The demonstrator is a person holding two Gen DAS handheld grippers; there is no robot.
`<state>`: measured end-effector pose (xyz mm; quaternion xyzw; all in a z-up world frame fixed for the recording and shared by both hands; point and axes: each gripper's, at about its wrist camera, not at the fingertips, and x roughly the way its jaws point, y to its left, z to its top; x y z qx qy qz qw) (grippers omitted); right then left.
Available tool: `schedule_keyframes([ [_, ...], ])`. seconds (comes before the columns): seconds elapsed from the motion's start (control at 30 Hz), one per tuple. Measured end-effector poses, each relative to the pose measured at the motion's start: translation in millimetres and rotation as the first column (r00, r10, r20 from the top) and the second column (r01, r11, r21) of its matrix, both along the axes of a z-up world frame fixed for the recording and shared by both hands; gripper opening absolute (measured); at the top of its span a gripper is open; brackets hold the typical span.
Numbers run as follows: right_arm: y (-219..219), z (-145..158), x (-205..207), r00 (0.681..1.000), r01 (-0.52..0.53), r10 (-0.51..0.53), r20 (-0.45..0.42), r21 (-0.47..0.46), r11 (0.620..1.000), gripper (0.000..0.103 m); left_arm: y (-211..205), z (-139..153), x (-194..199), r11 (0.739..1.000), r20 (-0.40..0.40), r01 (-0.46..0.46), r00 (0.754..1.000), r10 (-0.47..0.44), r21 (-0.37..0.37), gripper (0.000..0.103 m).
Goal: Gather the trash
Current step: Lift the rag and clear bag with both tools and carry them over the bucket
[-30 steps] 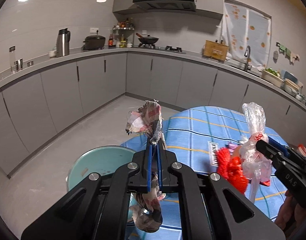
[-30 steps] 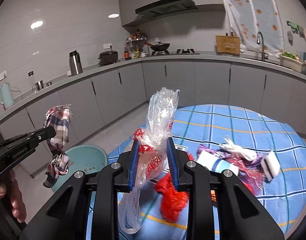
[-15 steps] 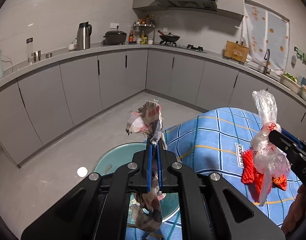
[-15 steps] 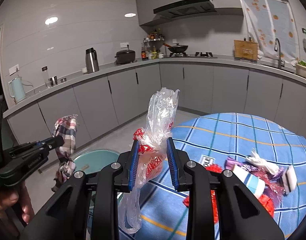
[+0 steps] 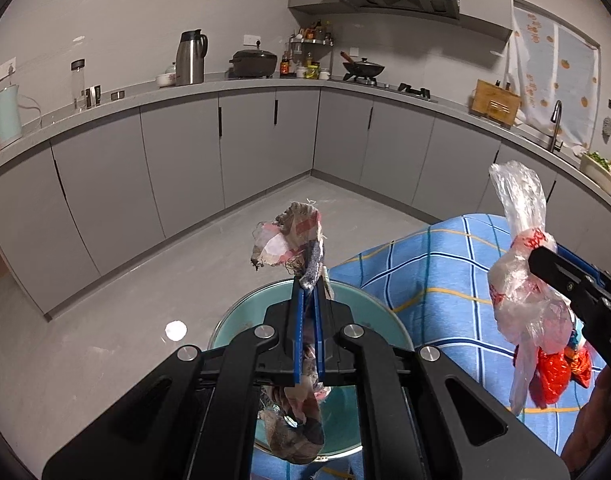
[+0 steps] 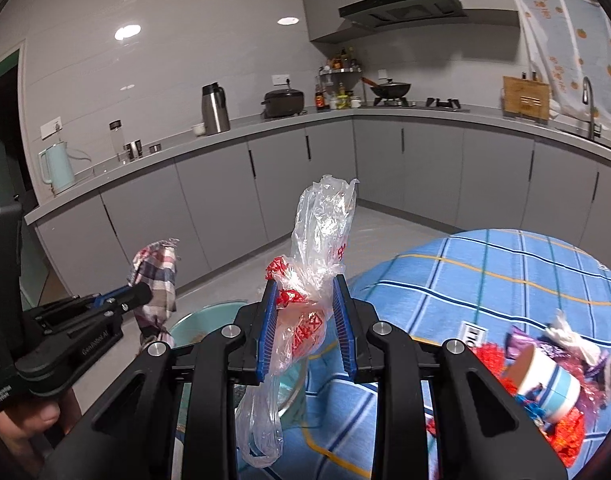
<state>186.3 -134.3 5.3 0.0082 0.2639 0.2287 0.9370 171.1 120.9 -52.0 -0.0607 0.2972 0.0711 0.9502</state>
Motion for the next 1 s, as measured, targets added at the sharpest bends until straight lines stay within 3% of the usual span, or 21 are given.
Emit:
schedule_keyframes([
  [1.0, 65, -49, 33, 0.984, -0.144, 0.138, -0.11, -0.041, 0.989, 0.029, 25, -40, 30, 0.998, -0.077, -0.035, 0.997, 0.031, -0.044, 0.006],
])
